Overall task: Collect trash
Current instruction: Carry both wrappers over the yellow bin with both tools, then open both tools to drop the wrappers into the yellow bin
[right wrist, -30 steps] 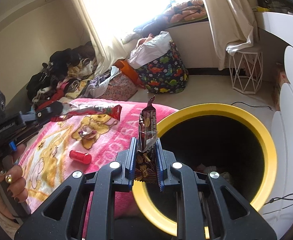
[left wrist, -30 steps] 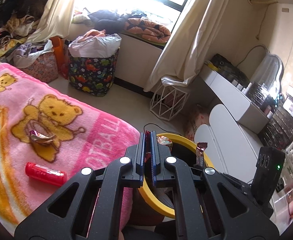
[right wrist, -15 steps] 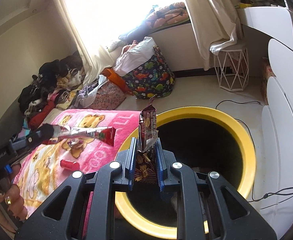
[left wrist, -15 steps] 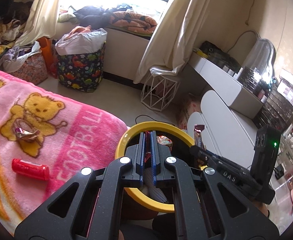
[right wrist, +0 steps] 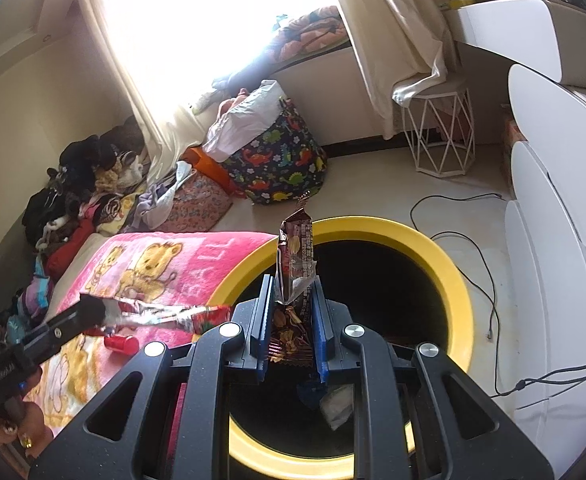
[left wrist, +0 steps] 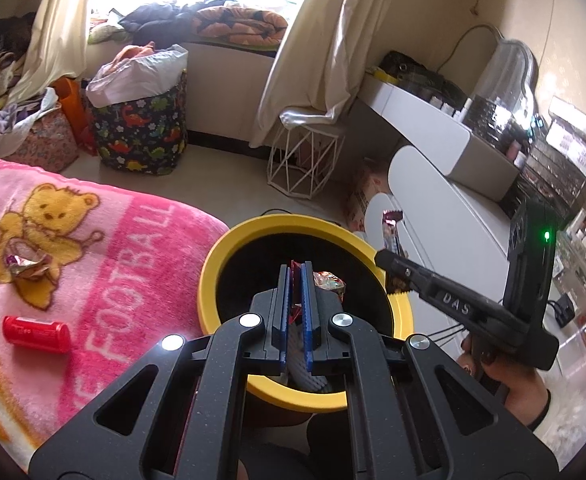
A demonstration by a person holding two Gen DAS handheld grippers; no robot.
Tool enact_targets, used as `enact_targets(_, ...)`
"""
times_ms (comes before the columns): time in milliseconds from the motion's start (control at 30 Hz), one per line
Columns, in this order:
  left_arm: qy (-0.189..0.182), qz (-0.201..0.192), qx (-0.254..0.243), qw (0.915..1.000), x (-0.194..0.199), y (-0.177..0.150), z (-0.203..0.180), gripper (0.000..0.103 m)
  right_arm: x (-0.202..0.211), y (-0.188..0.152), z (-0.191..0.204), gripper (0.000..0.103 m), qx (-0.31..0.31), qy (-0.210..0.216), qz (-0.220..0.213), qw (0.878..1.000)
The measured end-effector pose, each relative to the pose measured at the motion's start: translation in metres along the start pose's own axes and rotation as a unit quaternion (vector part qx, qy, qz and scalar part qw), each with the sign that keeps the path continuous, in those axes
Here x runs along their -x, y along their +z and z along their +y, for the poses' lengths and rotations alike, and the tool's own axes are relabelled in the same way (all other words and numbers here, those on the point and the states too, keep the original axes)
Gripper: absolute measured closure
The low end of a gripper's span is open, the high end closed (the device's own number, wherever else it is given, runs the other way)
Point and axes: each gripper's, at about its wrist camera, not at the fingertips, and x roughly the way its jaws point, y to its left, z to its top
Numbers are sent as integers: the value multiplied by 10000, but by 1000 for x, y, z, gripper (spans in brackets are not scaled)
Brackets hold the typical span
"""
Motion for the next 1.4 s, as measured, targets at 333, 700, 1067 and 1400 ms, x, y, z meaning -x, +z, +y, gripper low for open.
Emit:
enact_targets(333, -115, 329, -187, 9992, -22, -12, -14, 101, -5, -1, -16, 86, -126, -137, 31, 9998)
enact_targets(700, -247, 780, -286, 9962, -56, -22, -21, 101, -15, -5, -30, 85, -277, -250, 180, 9991)
enact_targets(1067, -225, 1081, -201, 9937, -79, -24, -16, 90, -20, -5, -40, 77, -446, -250, 249, 9984)
enact_targets(1400, 18, 592, 616, 9963, -49, -13, 16, 11, -8, -4, -30, 30, -234, -482, 55, 9985)
